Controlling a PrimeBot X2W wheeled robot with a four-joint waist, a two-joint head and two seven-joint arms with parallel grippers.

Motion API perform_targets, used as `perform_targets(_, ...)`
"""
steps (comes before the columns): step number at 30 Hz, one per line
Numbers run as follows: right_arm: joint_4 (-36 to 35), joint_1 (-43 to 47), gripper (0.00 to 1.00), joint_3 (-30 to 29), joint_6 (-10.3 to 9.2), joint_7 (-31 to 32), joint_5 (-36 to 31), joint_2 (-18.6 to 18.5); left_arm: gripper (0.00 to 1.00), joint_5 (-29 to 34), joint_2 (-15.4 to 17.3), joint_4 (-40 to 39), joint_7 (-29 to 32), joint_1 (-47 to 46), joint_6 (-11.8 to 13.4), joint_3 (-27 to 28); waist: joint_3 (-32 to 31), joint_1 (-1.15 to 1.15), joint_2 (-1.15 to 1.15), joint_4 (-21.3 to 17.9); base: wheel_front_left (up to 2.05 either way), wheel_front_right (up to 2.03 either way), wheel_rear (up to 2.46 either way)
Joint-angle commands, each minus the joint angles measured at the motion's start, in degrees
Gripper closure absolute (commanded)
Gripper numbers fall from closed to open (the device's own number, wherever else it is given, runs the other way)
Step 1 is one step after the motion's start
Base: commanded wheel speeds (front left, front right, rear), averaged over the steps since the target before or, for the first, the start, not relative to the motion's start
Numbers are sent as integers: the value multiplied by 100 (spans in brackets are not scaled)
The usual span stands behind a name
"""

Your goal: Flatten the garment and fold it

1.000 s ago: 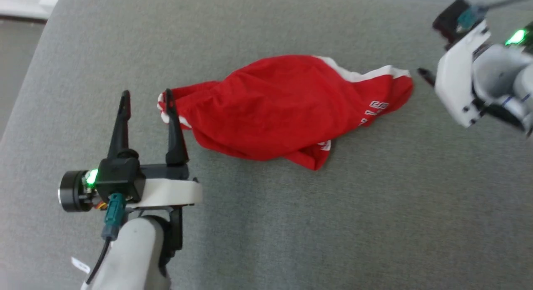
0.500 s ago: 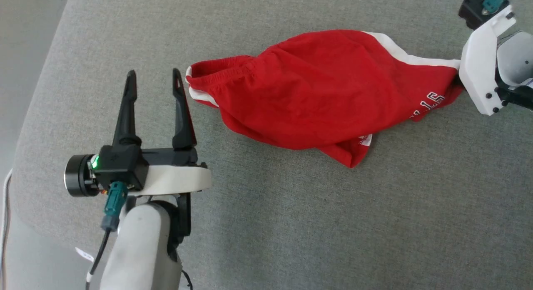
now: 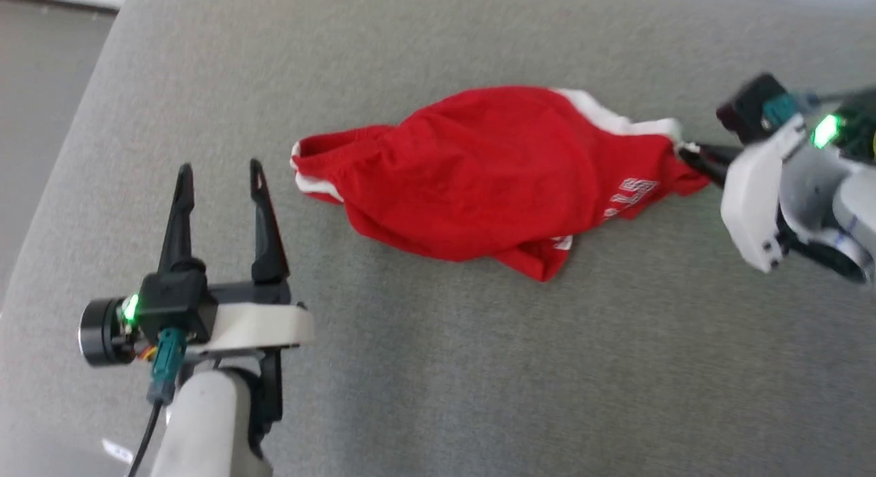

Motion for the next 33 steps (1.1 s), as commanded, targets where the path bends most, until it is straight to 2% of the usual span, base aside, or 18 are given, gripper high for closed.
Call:
perform_targets(1,-147,142,100,13,28,-197,27,-150,0,64,43,13,-27,139,-33,55,-666,-1,0,-543,0,0,0)
perform_targets(8,-1084,1261,100,-151,28,-961,249,-1003,0,125,96,-40,-27,532,-64,180,-1086,-1,0,-892,0,0,0)
perform_targets(13,-1436,2425,100,-421,28,-993,368,-1290,0,140,148,-26,-27,675,-132,224,-1201,-1,0,-1053,0,0,0)
perform_targets(17,-1367,3227,100,-639,28,-838,217,-1316,0,170,181,17,-27,678,-179,217,-1212,-1,0,-1099,0,0,0)
perform_targets(22,-1126,4026,100,-963,28,-733,135,-993,0,216,238,115,-27,633,-227,188,-1262,-1,0,-1125,0,0,0)
perform_targets(24,-1034,4169,98,-1251,28,-937,19,-833,0,233,290,165,-27,611,-247,190,-1300,-1,0,-1155,0,0,0)
perform_targets(25,-992,4222,55,-1429,28,-1059,-45,-751,0,240,324,191,-27,590,-260,196,-1332,-1,0,-1175,0,0,0)
perform_targets(26,-975,4257,0,-1611,28,-1194,-156,-686,0,250,367,207,-27,561,-277,199,-1362,-1,0,-1197,0,0,0)
perform_targets(33,-1332,4684,0,-3204,28,-1991,-1035,-253,0,314,735,334,-27,8,-647,28,-1518,-1,0,-1313,0,0,0)
